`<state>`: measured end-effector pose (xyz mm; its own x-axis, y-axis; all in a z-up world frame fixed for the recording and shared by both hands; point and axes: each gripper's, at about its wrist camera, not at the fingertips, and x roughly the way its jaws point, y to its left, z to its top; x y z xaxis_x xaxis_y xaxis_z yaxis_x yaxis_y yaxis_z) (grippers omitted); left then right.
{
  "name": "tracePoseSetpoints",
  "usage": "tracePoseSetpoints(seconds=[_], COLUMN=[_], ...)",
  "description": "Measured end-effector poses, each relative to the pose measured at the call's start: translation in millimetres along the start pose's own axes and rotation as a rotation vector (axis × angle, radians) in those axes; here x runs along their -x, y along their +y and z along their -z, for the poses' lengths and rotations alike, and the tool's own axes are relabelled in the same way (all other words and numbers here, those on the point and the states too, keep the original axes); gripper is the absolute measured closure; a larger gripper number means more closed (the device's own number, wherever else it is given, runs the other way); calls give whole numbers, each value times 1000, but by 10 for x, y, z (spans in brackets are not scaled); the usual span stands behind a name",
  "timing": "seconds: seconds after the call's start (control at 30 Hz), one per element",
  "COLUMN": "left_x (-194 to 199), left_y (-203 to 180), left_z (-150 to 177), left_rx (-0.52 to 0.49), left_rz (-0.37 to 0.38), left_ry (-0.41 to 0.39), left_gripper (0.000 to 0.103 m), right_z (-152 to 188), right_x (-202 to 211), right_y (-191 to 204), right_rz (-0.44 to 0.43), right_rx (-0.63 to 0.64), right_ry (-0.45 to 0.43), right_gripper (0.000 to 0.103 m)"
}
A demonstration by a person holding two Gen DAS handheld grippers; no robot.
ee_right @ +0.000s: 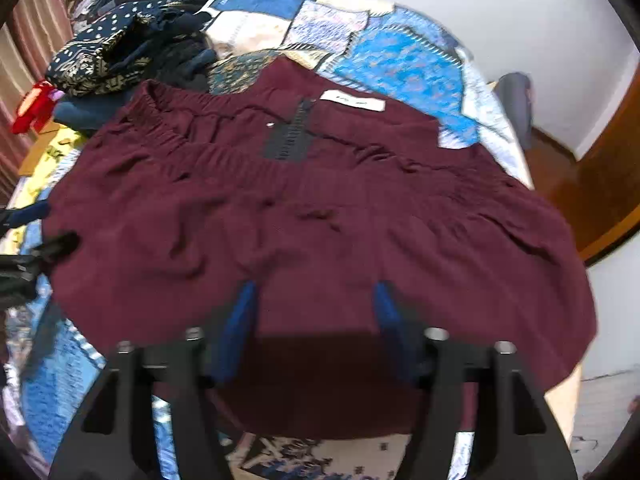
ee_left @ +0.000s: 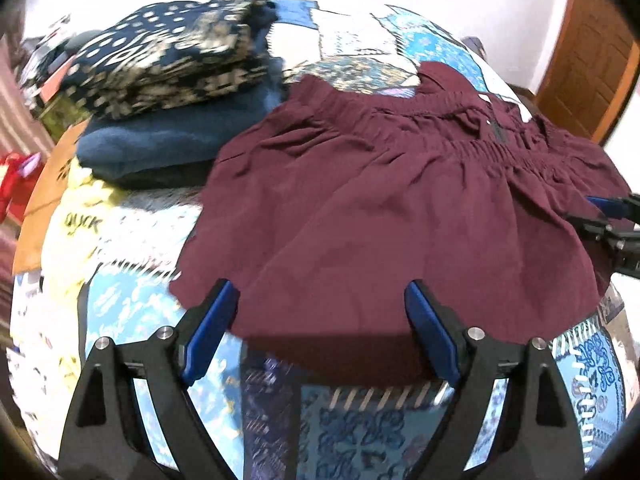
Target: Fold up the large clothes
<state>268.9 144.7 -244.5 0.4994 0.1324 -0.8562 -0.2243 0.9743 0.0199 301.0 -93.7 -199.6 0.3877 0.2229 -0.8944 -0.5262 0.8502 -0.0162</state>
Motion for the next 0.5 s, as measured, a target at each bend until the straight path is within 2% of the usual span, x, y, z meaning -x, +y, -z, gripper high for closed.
tracePoseSetpoints(seconds=[0.07,0.13,0.17,0.3,0.5], left_x=[62,103,108,45,-229], left_y=[111,290,373,687,842], left_z=[40,62,74,161,327], left_rx=[49,144,194,408,610], left_rz=[4,21,56,268,495], left_ry=[1,13,22,88,185], left_gripper=[16,16,16,16,16], right_z=[48,102,129,236,301], right_x=[1,-5,-14,-52,-54], right_y=[-76,-179,-231,-272,-98], right_rz=[-19,-56,-70,-88,-41], right_rx=[-20,-66,-93,-118,-50], right_ry=[8,25,38,49,44], right_gripper=[30,25,22,20,17])
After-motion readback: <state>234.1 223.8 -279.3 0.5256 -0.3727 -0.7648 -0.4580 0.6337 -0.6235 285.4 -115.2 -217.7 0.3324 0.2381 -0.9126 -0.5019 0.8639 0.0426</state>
